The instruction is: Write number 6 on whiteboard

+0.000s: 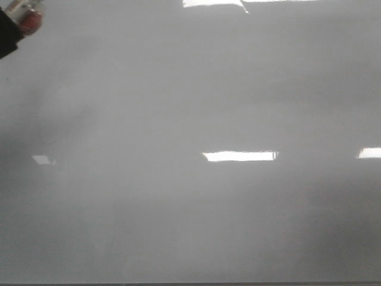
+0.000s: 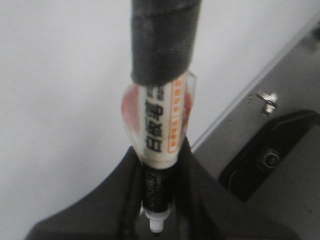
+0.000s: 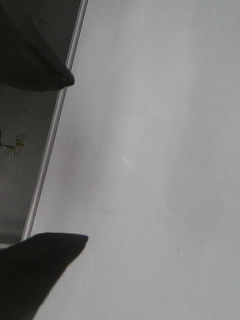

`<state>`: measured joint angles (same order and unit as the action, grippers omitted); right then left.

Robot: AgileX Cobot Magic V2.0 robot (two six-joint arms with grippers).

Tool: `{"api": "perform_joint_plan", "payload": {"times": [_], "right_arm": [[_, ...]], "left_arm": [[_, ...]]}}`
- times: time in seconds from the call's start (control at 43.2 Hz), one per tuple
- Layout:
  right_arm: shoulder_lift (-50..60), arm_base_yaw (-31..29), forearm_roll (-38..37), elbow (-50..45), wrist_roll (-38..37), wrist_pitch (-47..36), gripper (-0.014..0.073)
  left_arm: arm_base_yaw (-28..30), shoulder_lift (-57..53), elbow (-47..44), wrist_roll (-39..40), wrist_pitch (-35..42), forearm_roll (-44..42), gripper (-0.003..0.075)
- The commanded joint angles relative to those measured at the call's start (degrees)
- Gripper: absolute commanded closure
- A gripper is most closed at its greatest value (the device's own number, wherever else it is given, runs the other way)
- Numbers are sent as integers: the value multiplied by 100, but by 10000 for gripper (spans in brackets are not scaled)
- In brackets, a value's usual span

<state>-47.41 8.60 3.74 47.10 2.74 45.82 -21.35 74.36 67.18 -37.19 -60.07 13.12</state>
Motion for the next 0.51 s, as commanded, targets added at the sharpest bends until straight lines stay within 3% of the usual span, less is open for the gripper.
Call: {"api": "perform_joint_plan", "payload": {"times": [0.0, 0.185, 0.324, 0.486], "right_arm": [[-76, 4, 12, 242, 55, -137, -8], [-411, 4, 480, 601, 677, 442, -8], [-726, 172, 1274, 796, 2042, 876, -8], [-1056, 814, 2200, 936, 3916, 1406, -8]], "left_arm": [[-427, 44, 276, -601, -49, 504, 701], [-1308, 434, 458, -938, 3, 401, 701], [-1803, 688, 631, -965, -19, 359, 701], [-2177, 829, 702, -1015, 18, 186, 701]]}}
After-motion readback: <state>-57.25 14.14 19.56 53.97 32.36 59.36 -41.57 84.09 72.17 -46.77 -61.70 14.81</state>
